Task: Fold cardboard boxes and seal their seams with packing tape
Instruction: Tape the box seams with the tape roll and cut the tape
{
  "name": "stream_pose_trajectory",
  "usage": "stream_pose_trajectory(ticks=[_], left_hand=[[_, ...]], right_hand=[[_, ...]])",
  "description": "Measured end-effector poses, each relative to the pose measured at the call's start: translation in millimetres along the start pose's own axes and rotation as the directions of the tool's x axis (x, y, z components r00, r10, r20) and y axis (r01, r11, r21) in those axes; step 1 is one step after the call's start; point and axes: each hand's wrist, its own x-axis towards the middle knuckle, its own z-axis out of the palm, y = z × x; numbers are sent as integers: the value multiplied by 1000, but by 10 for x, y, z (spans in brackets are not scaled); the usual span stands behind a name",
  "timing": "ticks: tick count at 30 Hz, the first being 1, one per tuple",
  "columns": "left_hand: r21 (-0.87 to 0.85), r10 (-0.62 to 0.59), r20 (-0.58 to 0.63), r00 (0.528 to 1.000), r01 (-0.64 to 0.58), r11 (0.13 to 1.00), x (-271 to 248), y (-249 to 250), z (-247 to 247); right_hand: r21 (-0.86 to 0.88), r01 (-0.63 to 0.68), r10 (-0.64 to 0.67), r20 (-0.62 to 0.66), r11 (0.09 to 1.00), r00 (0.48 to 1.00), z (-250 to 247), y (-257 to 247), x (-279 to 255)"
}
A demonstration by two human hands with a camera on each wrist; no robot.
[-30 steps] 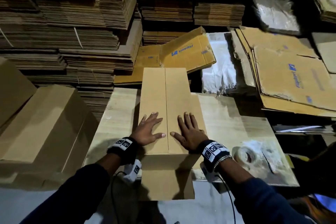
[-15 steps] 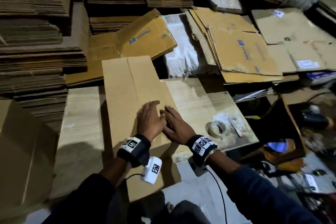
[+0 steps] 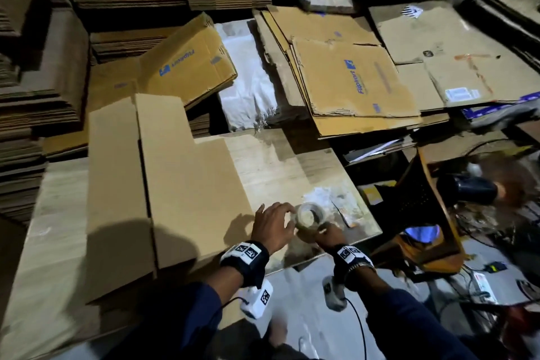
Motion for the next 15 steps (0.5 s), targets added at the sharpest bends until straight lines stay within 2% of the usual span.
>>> stream_pose_trajectory(ticks=[4, 7, 9, 13, 15], left_hand=[[109, -5, 156, 988, -12, 994, 281, 11, 462], [195, -17, 235, 972, -31, 980, 459, 37, 747], [262, 7, 280, 960, -83, 961, 565, 76, 928], [369, 17, 288, 958, -127, 921, 723, 105, 1193], [419, 0, 311, 950, -137, 898, 765, 66, 1297]], right_hand=[[17, -76, 75, 64, 997, 995, -195, 346, 301], [74, -96, 97, -18, 993, 995, -139, 457, 464], [132, -93, 105, -86, 987, 991, -90, 487, 528], [102, 10, 8, -170, 995, 985, 23, 553, 677], [22, 48, -44, -149, 999, 988, 69, 630, 751]])
